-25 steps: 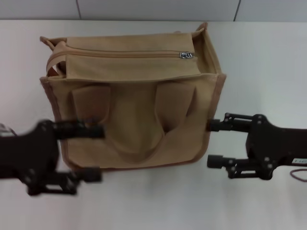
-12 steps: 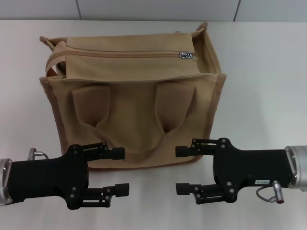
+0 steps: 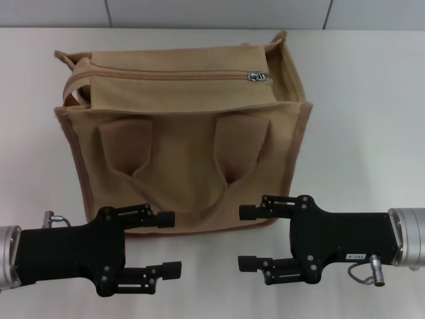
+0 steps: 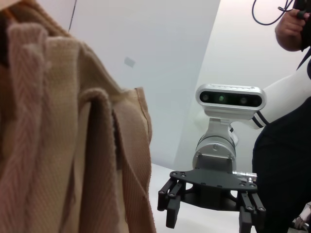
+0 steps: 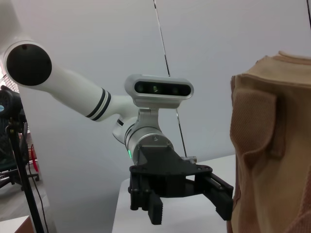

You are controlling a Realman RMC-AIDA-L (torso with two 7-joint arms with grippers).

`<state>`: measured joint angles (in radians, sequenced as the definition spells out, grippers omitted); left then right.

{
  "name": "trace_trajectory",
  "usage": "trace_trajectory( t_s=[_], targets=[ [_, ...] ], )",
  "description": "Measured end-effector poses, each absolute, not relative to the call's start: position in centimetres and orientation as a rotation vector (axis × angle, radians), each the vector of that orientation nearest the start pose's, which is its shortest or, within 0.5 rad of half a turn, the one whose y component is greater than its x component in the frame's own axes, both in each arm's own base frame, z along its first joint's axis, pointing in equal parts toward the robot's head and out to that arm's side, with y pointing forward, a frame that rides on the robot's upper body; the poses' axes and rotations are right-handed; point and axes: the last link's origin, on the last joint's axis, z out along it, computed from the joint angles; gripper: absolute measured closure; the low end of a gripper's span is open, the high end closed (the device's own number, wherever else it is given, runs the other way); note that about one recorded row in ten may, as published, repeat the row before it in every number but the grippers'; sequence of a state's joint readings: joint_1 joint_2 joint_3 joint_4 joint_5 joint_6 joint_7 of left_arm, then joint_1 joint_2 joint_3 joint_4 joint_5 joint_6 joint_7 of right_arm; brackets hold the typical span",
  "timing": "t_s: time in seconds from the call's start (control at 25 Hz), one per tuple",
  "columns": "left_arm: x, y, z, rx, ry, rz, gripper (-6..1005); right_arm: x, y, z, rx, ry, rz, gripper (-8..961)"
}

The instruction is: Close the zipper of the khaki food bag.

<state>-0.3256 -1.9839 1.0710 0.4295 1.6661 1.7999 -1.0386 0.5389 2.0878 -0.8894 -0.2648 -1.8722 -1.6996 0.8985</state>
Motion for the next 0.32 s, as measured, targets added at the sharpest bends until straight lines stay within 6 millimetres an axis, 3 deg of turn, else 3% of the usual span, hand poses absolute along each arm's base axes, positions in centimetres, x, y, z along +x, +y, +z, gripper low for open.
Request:
trace_trajectory(
  t_s=[0.32],
  targets=[
    [-29.15,22.44,-1.49,-2.943,-0.459,-1.007,217,24.69,25.55,-7.05,-2.976,0.294,1.026,200]
  ],
)
